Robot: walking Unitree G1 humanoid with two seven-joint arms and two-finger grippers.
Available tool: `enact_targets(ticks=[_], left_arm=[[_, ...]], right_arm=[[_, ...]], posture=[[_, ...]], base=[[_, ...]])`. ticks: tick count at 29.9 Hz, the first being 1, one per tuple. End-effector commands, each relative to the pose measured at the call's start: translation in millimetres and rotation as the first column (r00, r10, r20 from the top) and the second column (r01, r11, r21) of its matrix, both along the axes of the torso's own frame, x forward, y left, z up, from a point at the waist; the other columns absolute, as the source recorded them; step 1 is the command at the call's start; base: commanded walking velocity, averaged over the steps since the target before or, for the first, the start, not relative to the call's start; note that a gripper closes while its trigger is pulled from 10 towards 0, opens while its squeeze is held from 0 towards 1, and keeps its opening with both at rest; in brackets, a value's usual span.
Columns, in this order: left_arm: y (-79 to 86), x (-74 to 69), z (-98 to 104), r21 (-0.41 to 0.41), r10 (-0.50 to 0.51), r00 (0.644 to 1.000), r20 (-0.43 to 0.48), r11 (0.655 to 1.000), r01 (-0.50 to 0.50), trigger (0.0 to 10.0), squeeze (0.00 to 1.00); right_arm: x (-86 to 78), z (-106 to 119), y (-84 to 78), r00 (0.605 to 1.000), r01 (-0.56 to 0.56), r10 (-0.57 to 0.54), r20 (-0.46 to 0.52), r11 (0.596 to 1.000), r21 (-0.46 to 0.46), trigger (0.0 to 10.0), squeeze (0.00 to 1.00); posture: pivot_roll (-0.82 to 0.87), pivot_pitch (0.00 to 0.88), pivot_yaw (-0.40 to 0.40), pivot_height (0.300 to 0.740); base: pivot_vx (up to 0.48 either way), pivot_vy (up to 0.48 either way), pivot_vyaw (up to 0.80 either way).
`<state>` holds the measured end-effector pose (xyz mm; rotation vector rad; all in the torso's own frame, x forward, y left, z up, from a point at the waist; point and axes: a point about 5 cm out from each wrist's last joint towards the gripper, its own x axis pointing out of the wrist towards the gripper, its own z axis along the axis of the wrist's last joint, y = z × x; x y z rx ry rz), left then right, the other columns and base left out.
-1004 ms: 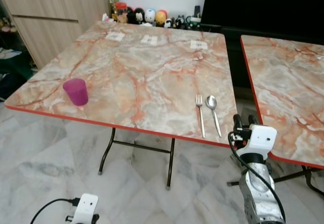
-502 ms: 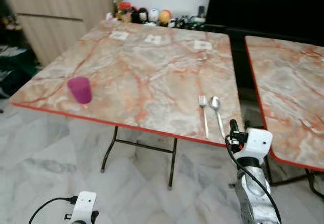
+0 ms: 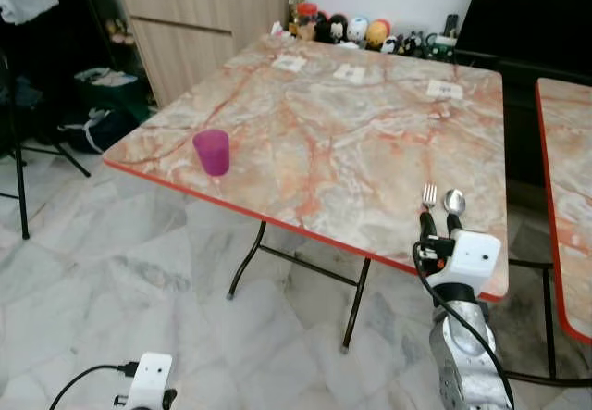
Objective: Setting the table
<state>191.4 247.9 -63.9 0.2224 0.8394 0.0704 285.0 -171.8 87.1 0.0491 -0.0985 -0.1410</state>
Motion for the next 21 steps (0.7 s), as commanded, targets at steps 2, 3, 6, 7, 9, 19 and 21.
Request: enact_targets(ticks=[2, 3, 6, 7, 9, 19, 21], left_arm=[[0.1, -1.8, -1.1, -0.005, 0.012, 1.000, -0.005, 1.000, -0.012, 10.0, 0.00], [0.0, -1.7, -1.2, -0.005, 0.013, 1.000, -0.005, 1.000, -0.013, 10.0, 0.00], [-0.3, -1.8, -1.3, -0.006, 0.013, 1.000, -0.006, 1.000, -0.014, 10.0, 0.00], [-0.5, -1.9, -1.4, -0.006, 0.013, 1.000, -0.007, 1.000, -0.013, 10.0, 0.00], [-0.6, -2.2, -1.6, -0.006, 0.013, 1.000, -0.007, 1.000, -0.013, 10.0, 0.00], [0.0, -3.5, -2.1, -0.003, 0.019, 1.000, -0.008, 1.000, -0.019, 10.0, 0.00], [0.0, -3.6, -2.1, -0.002, 0.019, 1.000, -0.008, 1.000, -0.019, 10.0, 0.00]], right_arm=[[0.9, 4.8, -2.0, 1.000, 0.009, -0.009, 0.013, 1.000, 0.002, 10.0, 0.00], [1.2, 5.0, -2.0, 1.000, 0.009, -0.009, 0.013, 1.000, 0.001, 10.0, 0.00], [1.9, 5.4, -1.9, 1.000, 0.010, -0.010, 0.013, 1.000, 0.001, 10.0, 0.00], [2.3, 5.9, -2.0, 1.000, 0.012, -0.012, 0.014, 1.000, 0.000, 10.0, 0.00], [2.5, 6.3, -2.1, 1.000, 0.013, -0.012, 0.015, 1.000, -0.004, 10.0, 0.00], [2.6, 6.5, -3.6, 0.999, 0.033, -0.033, 0.016, 0.999, -0.008, 10.0, 0.00], [2.7, 6.5, -4.0, 0.999, 0.038, -0.038, 0.016, 0.999, -0.007, 10.0, 0.00]], posture=[[0.09, 0.010, -0.053, 0.740], [0.09, 0.011, -0.053, 0.740], [0.09, 0.011, -0.053, 0.740], [0.09, 0.011, -0.053, 0.740], [0.09, 0.010, -0.054, 0.740], [0.09, 0.009, -0.057, 0.740], [0.09, 0.009, -0.057, 0.740]], base=[[0.000, 0.000, 0.00], [0.000, 0.000, 0.00], [0.161, 0.000, 0.00], [0.251, 0.000, 0.00], [0.253, 0.000, 0.00], [0.329, 0.000, 0.00], [0.394, 0.000, 0.00]])
